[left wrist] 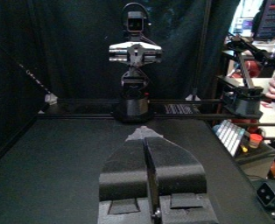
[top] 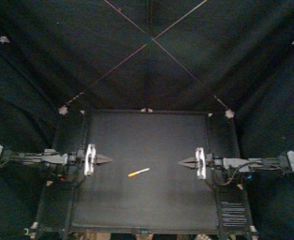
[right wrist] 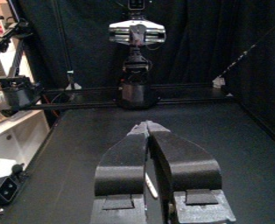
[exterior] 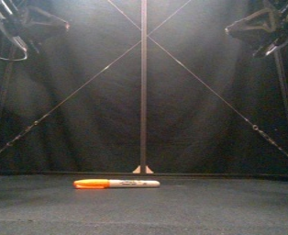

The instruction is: Uncap the pen

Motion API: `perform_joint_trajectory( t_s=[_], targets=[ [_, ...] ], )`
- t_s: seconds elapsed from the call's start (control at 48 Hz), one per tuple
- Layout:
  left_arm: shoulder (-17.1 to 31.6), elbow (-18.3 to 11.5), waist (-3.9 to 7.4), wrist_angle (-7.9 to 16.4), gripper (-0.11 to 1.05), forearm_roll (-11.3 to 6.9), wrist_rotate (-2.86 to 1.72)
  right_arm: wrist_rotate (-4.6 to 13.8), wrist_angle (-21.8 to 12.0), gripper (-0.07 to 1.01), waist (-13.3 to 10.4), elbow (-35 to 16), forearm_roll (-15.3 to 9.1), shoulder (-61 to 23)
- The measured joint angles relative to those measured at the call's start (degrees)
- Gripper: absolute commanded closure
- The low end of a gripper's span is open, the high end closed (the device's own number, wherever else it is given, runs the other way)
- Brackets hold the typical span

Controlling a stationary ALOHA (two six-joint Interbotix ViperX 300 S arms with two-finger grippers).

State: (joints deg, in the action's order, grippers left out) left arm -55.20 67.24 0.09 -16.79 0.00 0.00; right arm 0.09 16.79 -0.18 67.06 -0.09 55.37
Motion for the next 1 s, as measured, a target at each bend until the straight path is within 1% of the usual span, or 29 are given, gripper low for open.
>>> perform_joint_trajectory(
  t_s=[0.042,0.083,0.104,0.125,0.146,0.167,0.188,0.208,0.229,0.271,0.292,0.375,0.417,0.479,0.542,0.625,0.667,0.688,0.708,0.729,0.812,0.875,0.896,0.958,1.0],
  targets=[
    [0.1,0.0,0.09,0.0,1.02,0.00,0.00,-0.09,0.0,0.95,0.0,0.1,0.0,-0.1],
    [0.9,1.1,0.26,-0.8,1.00,0.00,0.18,0.00,0.0,0.94,-0.2,0.5,0.0,-0.9],
    [1.5,1.8,0.35,-0.8,0.99,0.00,0.35,0.26,0.0,0.93,-0.2,0.7,0.0,-1.6],
    [2.4,2.5,0.44,-1.0,0.99,0.00,0.00,0.44,0.0,0.92,-0.4,0.8,0.0,-2.4],
    [3.3,3.1,0.53,-1.1,0.98,0.00,0.18,0.44,0.0,0.92,-0.5,0.8,0.0,-3.3],
    [4.1,3.4,0.53,-1.2,0.98,0.00,0.09,0.44,0.0,0.92,-0.8,0.8,0.1,-4.3],
    [4.7,3.6,0.62,-1.4,0.97,-0.09,0.18,0.62,0.0,0.91,-1.1,0.7,0.2,-5.4],
    [5.7,3.9,0.62,-1.6,0.96,0.00,0.09,0.79,0.0,0.91,-1.3,0.7,0.4,-7.0],
    [6.4,4.0,0.62,-1.8,0.96,0.00,0.18,0.88,0.0,0.91,-1.5,0.7,0.4,-8.6],
    [7.9,4.2,0.70,-2.1,0.96,0.00,0.00,0.79,0.0,0.91,-1.8,0.3,0.4,-12.0],
    [8.7,4.3,0.70,-2.3,0.96,0.00,0.09,0.62,0.0,0.90,-2.1,-0.3,0.4,-13.9],
    [12.5,4.3,0.62,-2.5,0.96,0.00,0.09,0.62,0.1,0.88,-3.8,-2.8,0.2,-22.7],
    [14.5,4.3,0.70,-2.5,0.96,0.18,0.09,0.70,0.2,0.85,-4.4,-4.5,0.0,-27.1],
    [16.7,4.3,0.70,-2.5,0.96,0.26,0.09,0.35,0.2,0.77,-5.0,-6.6,-0.4,-32.3],
    [18.7,4.2,0.70,-2.5,0.95,0.53,0.09,0.09,0.2,0.64,-5.3,-10.0,-1.2,-38.6],
    [20.1,4.2,0.62,-2.5,0.91,0.70,0.09,0.09,0.2,0.47,-5.4,-13.3,-2.5,-44.7],
    [20.7,4.2,0.62,-2.5,0.87,0.88,0.09,0.53,0.2,0.36,-5.4,-15.1,-3.3,-47.9],
    [20.7,4.3,0.44,-2.5,0.85,0.97,0.09,0.62,0.2,0.30,-5.4,-16.0,-3.6,-49.4],
    [20.8,4.2,0.44,-2.5,0.83,1.05,0.09,0.97,0.2,0.26,-5.4,-16.7,-3.7,-50.5],
    [20.8,4.3,0.44,-2.5,0.81,1.14,0.09,0.88,0.2,0.20,-5.4,-17.8,-3.8,-52.0],
    [20.9,4.2,0.35,-2.5,0.72,1.23,0.09,0.18,0.2,0.04,-5.4,-20.8,-4.0,-56.3],
    [20.9,4.3,0.35,-2.5,0.66,1.14,0.09,-0.09,0.1,-0.03,-5.4,-22.7,-4.1,-59.0],
    [20.8,4.3,0.35,-2.5,0.64,1.23,0.09,-0.26,0.0,-0.04,-5.4,-23.4,-4.3,-59.9],
    [20.9,4.3,0.35,-2.3,0.60,1.23,0.09,0.44,-0.4,-0.04,-5.4,-25.0,-5.1,-62.1],
    [20.9,4.2,0.44,-2.3,0.58,1.23,0.09,0.18,-0.5,-0.03,-5.4,-25.7,-5.5,-63.1]
  ],
)
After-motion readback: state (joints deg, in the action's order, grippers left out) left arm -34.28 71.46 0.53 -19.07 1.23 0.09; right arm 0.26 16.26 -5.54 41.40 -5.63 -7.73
